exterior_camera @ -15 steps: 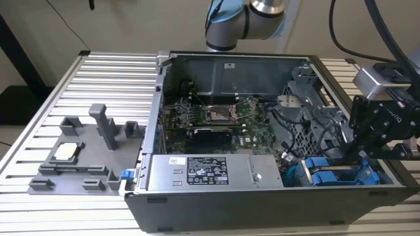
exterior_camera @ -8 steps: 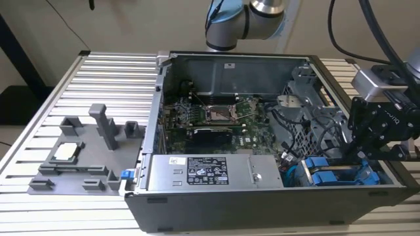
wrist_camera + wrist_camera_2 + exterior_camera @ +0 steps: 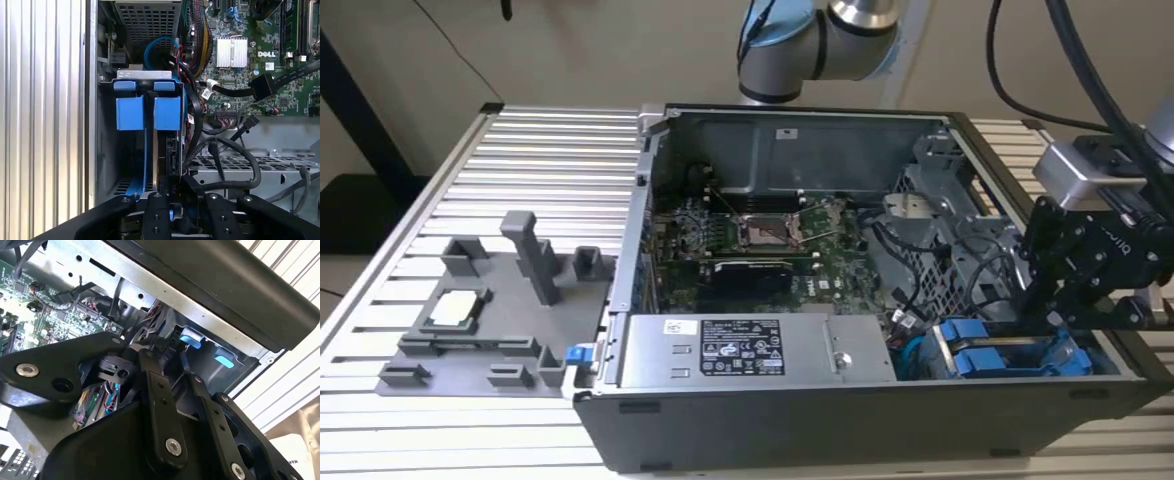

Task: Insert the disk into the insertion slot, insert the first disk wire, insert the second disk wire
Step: 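Insert the first disk wire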

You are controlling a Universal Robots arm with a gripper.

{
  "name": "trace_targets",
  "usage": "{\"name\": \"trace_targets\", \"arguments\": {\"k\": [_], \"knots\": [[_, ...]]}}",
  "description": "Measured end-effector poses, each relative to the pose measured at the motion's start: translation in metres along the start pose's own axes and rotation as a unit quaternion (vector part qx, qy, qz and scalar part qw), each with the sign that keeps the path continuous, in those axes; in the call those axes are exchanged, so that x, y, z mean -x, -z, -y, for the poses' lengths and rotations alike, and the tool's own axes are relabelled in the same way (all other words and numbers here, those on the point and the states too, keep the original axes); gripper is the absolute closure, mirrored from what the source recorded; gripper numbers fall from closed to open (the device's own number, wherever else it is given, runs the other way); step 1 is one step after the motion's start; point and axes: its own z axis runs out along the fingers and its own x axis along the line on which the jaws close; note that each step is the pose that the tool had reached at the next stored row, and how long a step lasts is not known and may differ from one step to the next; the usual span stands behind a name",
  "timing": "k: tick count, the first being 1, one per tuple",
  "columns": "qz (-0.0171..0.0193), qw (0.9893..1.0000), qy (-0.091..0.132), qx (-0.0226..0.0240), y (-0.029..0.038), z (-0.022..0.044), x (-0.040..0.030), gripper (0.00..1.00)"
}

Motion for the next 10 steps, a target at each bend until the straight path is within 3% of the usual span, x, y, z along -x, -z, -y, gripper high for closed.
{"name": "trace_targets", "arguments": {"k": [10], "knots": [[0.0005,1.0000,0.000,0.0000,0.0040,-0.0002,0.0000,0.73]]}}
